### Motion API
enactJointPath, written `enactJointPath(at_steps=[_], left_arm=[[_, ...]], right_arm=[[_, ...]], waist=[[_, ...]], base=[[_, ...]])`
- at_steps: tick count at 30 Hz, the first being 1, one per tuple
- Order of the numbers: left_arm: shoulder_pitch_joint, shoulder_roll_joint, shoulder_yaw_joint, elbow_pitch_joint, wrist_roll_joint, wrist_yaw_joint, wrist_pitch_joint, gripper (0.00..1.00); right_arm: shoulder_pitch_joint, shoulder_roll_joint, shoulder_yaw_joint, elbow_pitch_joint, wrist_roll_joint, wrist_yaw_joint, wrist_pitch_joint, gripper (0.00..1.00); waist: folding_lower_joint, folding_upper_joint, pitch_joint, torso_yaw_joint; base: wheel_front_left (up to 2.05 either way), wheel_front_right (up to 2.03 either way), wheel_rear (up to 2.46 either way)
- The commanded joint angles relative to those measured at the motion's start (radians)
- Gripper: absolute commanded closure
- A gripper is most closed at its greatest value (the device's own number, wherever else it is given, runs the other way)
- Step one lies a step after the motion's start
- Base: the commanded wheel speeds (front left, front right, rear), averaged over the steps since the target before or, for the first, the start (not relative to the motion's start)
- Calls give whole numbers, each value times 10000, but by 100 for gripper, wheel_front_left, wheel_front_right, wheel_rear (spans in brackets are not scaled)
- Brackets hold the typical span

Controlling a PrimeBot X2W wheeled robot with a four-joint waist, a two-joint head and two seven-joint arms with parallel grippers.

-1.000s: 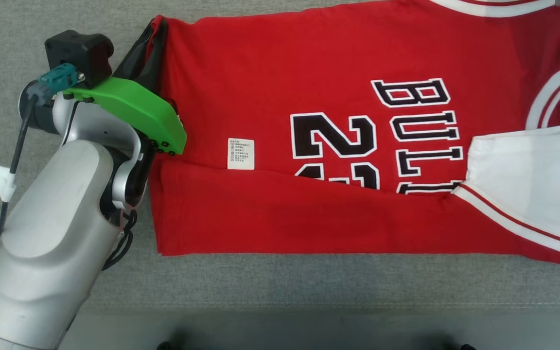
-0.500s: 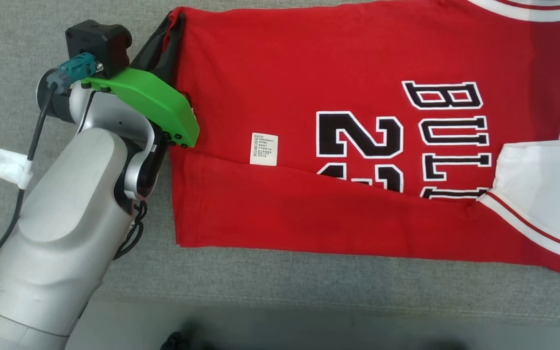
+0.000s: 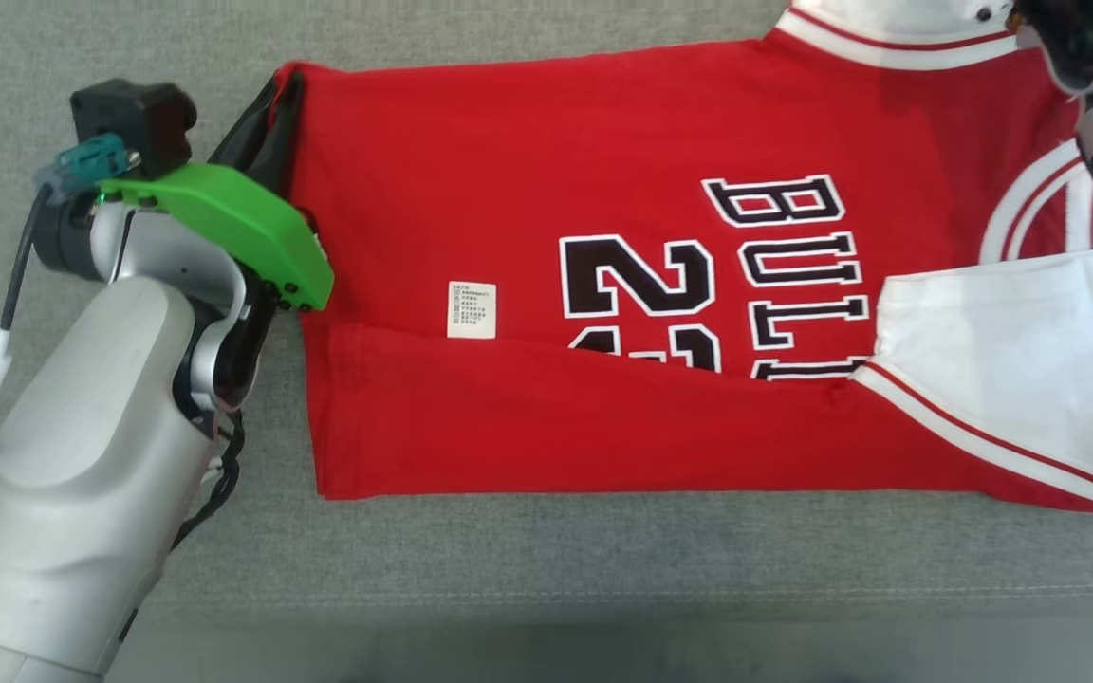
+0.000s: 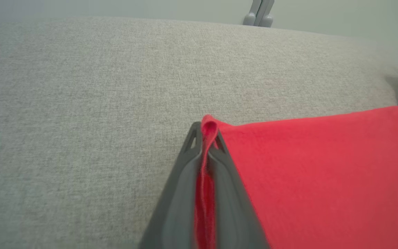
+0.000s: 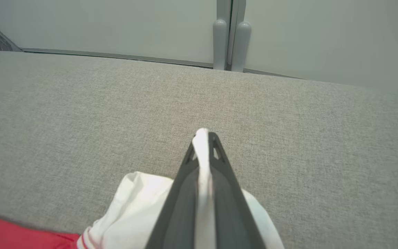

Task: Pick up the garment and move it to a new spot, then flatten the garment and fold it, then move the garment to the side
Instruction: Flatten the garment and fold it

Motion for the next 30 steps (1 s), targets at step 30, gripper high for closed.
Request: enactJointPath(at_steps=[30], left_arm=[[4419, 1687, 229, -2236, -508, 230, -1445, 100]], right_arm=[[9353, -641, -1523, -7756, 1309, -4, -1689, 100]], waist=[[-1, 0, -2471, -1497]], base=[[0, 0, 0]])
